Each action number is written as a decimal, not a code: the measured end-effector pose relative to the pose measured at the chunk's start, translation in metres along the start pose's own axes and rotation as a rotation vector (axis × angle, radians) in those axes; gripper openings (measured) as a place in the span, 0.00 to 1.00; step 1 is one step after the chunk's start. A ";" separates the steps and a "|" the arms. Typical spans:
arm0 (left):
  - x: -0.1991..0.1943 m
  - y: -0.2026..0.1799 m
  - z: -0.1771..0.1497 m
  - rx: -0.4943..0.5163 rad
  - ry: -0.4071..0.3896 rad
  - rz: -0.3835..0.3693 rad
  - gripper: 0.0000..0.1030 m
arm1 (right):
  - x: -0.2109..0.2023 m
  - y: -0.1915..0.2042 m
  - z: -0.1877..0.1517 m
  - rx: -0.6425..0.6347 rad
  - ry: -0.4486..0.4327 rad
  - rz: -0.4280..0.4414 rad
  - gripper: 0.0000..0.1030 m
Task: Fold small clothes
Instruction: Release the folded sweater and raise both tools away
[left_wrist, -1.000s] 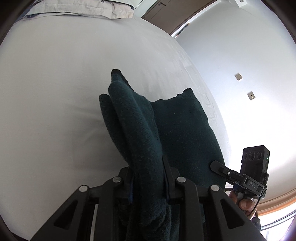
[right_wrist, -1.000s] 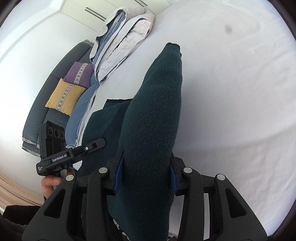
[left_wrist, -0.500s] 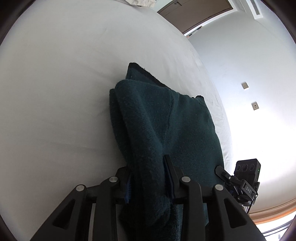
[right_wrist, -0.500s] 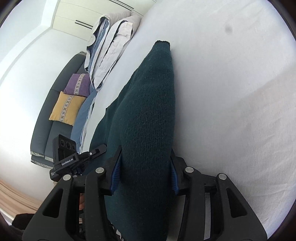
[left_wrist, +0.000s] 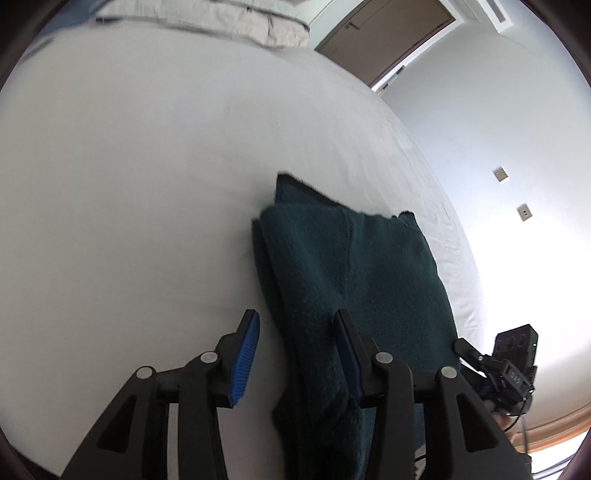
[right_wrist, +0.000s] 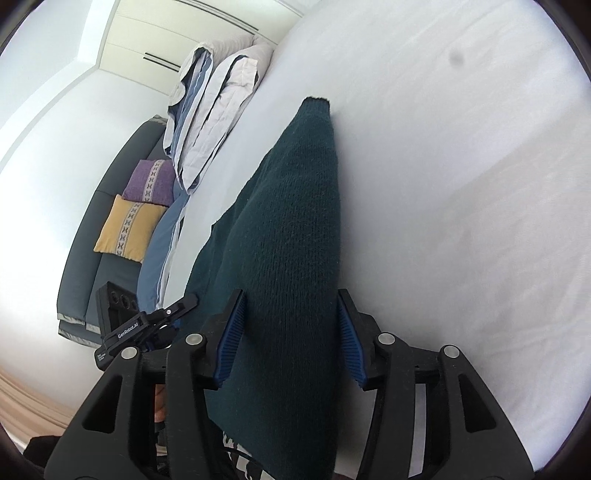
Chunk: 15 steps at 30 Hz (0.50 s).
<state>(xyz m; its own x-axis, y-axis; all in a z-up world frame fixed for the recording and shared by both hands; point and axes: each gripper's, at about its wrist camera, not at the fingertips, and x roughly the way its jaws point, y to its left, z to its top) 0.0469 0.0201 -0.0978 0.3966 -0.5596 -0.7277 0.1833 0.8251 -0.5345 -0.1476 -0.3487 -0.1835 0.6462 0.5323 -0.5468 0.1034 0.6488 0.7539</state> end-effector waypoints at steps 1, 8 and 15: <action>-0.009 -0.003 0.000 0.020 -0.029 0.019 0.45 | -0.007 -0.002 0.000 0.003 -0.014 -0.010 0.46; -0.076 -0.064 -0.020 0.258 -0.331 0.197 0.86 | -0.046 0.011 -0.002 -0.033 -0.139 -0.143 0.47; -0.115 -0.122 -0.046 0.451 -0.584 0.406 1.00 | -0.054 0.074 -0.007 -0.241 -0.225 -0.276 0.53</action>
<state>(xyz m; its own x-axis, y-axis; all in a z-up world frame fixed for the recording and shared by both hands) -0.0629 -0.0202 0.0315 0.8881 -0.1844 -0.4210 0.2186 0.9752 0.0339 -0.1805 -0.3257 -0.1003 0.7709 0.2066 -0.6025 0.1330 0.8728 0.4695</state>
